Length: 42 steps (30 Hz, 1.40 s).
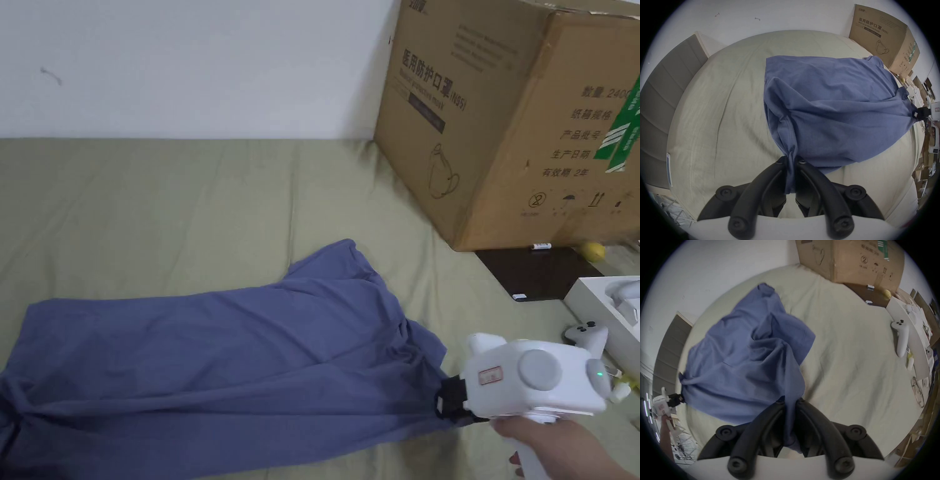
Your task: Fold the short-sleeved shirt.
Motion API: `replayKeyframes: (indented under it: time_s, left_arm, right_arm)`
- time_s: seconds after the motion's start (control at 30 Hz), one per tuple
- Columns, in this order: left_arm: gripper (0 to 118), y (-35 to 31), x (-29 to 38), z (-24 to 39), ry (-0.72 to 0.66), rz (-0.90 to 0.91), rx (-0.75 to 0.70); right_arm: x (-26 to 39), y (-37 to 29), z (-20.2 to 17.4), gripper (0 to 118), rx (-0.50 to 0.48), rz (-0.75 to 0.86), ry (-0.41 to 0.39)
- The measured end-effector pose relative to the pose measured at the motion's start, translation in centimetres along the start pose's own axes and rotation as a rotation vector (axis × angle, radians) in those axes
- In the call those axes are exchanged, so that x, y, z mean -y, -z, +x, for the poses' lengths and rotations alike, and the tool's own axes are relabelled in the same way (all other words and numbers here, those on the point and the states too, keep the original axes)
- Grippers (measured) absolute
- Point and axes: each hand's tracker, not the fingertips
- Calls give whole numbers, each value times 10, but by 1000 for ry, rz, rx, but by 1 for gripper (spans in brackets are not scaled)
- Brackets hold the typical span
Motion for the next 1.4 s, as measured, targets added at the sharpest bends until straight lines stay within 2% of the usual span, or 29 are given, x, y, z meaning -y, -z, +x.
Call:
replayKeyframes:
  time_s: [0.1,0.23,0.4,0.53,0.57,0.6,0.63,0.67,0.7,0.73,0.77,0.83,0.9,0.93,0.97,1.0,1.03,1.07,1.1,1.17,1.27,1.4]
  left_arm:
    - [7,-21,3,-6,4,29,7]
    - [7,-56,31,-9,32,23,15]
    - [7,-85,103,-21,-108,-29,119]
    - [10,-81,138,-23,-160,-10,148]
    - [20,-81,143,-22,-162,2,145]
    - [41,-82,147,-20,-160,26,122]
    - [84,-85,150,-20,-145,42,76]
    - [110,-90,153,-21,-136,58,55]
    - [118,-97,156,-21,-132,80,51]
    - [115,-109,160,-19,-122,128,39]
    - [115,-119,159,-20,-136,179,52]
    - [115,-137,160,-19,-162,219,57]
    - [115,-156,160,-17,-187,294,77]
    - [112,-166,159,-13,-205,327,79]
    - [103,-176,159,-10,-228,363,93]
    - [81,-186,161,-6,-223,427,160]
    - [31,-195,161,0,-225,486,166]
    - [0,-202,160,7,-219,544,150]
    - [0,-205,158,13,-204,558,131]
    - [0,-214,148,16,-162,585,121]
    - [0,-199,105,11,-132,568,135]
    - [0,-139,11,-36,-170,370,216]
  right_arm:
    - [7,-29,10,7,-73,-10,37]
    - [44,-62,14,7,-62,-30,2]
    - [114,-84,30,7,-89,-66,84]
    - [141,-70,35,9,-63,-51,88]
    - [145,-68,34,15,-39,-26,93]
    - [148,-69,33,30,-9,5,85]
    - [147,-67,33,62,38,34,66]
    - [150,-73,30,92,71,65,43]
    - [153,-78,28,113,80,97,25]
    - [158,-88,24,118,90,146,11]
    - [158,-100,18,118,51,221,7]
    - [164,-123,5,118,38,295,-11]
    - [166,-148,-10,118,-15,328,-15]
    - [170,-161,-20,116,-69,342,-29]
    - [176,-173,-30,111,-125,412,-37]
    - [183,-186,-40,98,-182,493,-53]
    - [186,-195,-50,55,-212,568,-65]
    - [189,-204,-62,14,-215,618,-82]
    - [189,-209,-72,6,-204,643,-104]
    - [183,-209,-91,6,-146,685,-133]
    - [164,-206,-103,6,-252,667,-144]
    - [125,-181,-114,6,-239,631,-190]
